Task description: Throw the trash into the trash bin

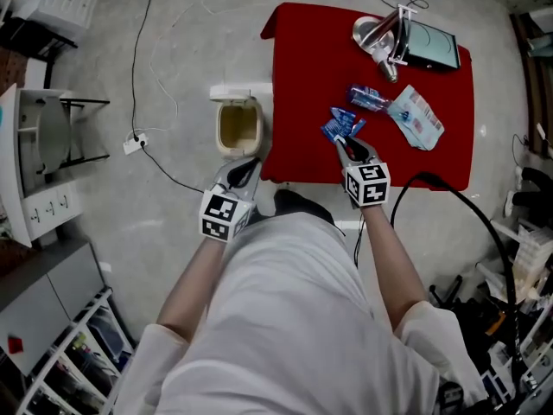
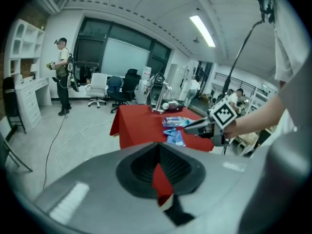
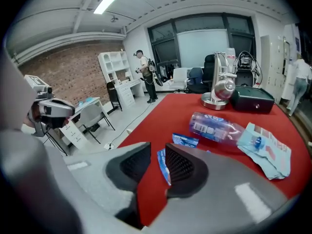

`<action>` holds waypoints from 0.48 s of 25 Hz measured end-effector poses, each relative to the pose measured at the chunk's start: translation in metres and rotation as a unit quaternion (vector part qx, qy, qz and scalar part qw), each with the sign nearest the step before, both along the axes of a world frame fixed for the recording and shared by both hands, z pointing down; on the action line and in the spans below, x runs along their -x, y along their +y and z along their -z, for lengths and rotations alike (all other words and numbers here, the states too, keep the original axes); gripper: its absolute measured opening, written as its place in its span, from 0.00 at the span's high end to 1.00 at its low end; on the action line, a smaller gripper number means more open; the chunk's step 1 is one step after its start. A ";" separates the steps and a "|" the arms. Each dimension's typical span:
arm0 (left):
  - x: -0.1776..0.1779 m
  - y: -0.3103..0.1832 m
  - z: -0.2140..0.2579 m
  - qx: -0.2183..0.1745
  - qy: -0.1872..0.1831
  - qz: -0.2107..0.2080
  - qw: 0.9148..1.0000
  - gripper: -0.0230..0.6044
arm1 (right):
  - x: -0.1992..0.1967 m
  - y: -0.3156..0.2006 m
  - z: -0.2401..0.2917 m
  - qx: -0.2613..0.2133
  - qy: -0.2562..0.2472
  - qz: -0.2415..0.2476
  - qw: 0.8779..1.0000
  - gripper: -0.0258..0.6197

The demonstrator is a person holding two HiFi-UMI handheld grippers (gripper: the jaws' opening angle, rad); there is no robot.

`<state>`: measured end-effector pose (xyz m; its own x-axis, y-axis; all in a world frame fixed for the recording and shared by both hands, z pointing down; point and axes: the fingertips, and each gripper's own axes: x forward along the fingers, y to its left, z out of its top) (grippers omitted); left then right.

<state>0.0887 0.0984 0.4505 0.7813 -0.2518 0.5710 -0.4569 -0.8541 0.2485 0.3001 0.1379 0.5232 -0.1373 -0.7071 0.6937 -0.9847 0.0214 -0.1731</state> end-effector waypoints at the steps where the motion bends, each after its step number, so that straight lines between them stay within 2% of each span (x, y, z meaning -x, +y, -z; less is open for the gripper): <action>1: -0.001 -0.001 -0.002 0.002 -0.002 -0.002 1.000 0.96 | -0.006 -0.002 -0.005 0.006 0.001 -0.004 1.000 0.81; 9: 0.003 -0.018 -0.016 0.013 -0.023 0.005 1.000 0.96 | -0.040 -0.013 -0.048 0.064 0.001 -0.023 0.998 0.73; 12: 0.002 -0.024 -0.021 0.016 -0.026 0.012 0.999 0.96 | -0.042 -0.018 -0.059 0.083 -0.005 -0.018 0.996 0.66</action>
<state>0.0862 0.0741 0.4712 0.7446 -0.2501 0.6188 -0.4894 -0.8351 0.2513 0.3419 0.1201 0.5821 -0.1221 -0.5875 0.8000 -0.9825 -0.0429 -0.1814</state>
